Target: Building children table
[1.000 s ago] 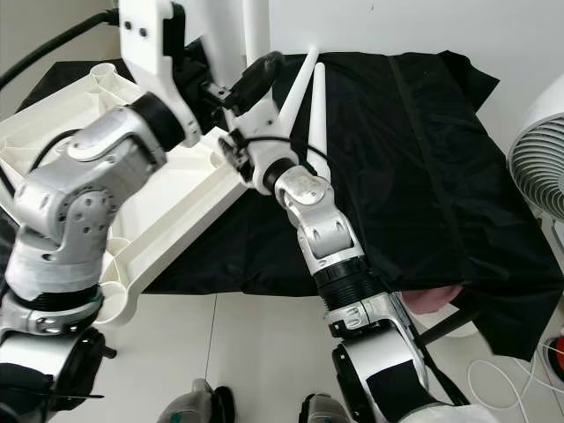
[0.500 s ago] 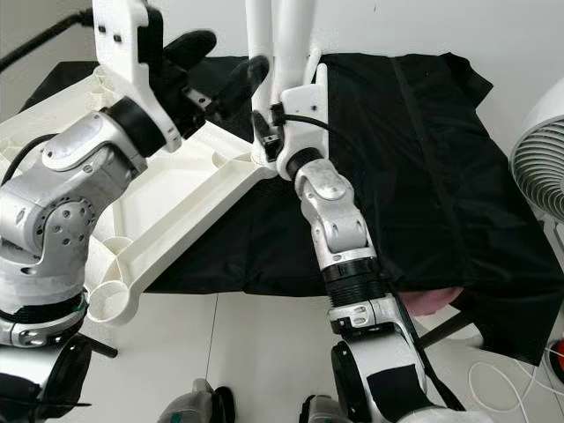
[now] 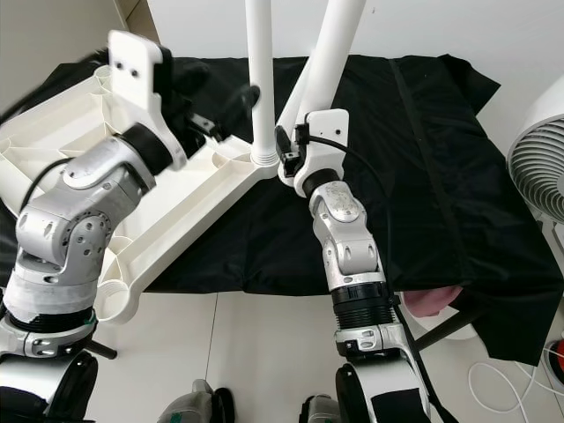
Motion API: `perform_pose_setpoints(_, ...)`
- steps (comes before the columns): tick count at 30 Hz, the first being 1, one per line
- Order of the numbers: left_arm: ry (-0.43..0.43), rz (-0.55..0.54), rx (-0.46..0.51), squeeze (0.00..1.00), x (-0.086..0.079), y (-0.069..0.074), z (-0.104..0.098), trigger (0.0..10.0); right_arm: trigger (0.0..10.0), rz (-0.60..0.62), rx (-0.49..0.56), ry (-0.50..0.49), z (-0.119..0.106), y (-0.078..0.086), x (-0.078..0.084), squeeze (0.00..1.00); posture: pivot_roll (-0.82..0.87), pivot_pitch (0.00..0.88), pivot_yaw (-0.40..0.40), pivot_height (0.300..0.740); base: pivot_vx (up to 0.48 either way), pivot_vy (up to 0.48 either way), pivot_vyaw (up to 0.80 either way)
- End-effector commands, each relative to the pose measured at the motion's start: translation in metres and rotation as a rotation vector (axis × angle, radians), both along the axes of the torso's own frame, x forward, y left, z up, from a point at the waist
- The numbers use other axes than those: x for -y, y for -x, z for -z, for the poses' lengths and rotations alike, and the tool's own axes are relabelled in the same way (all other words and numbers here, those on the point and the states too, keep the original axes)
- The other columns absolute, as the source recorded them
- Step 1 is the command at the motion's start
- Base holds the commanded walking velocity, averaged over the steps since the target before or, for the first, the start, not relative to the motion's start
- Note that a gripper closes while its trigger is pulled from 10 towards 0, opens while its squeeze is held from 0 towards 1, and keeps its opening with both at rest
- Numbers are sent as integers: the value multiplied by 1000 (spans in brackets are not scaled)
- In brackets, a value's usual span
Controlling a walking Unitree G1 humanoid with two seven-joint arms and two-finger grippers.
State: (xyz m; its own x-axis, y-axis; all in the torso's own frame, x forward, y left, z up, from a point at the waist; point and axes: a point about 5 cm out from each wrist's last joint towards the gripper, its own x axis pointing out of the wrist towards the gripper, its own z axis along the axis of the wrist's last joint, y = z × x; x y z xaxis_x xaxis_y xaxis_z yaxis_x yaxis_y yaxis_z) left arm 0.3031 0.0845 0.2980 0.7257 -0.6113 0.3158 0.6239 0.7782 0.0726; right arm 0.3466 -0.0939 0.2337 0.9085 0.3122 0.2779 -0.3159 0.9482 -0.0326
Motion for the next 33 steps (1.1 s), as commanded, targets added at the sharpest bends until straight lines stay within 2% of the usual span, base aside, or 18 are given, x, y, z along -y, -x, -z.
perform_pose_setpoints(1,-13,-37,4,0,-3,-3,3,10000,10000,-19,32,1,-4,3,-4,0,-102,47,79,740,0,0,0)
perform_pose_setpoints(8,-17,-46,-3,0,-6,-9,3,10000,10000,-13,48,18,-8,0,0,0,-109,67,90,740,0,0,0)
perform_pose_setpoints(13,-32,-49,4,0,-6,-11,3,10000,10000,8,57,25,-11,-2,7,0,-108,89,97,740,0,0,0)
perform_pose_setpoints(14,-33,-47,-4,0,-7,-12,4,10000,10000,25,55,25,-13,-5,11,0,-109,122,95,740,0,0,0)
perform_pose_setpoints(17,-60,-44,7,0,-8,-13,4,10000,10000,25,69,36,-18,-6,15,0,-110,119,99,740,0,0,0)
perform_pose_setpoints(33,-85,-44,11,0,-9,-15,5,10000,10000,11,70,63,-18,-6,13,0,-97,159,101,740,0,0,0)
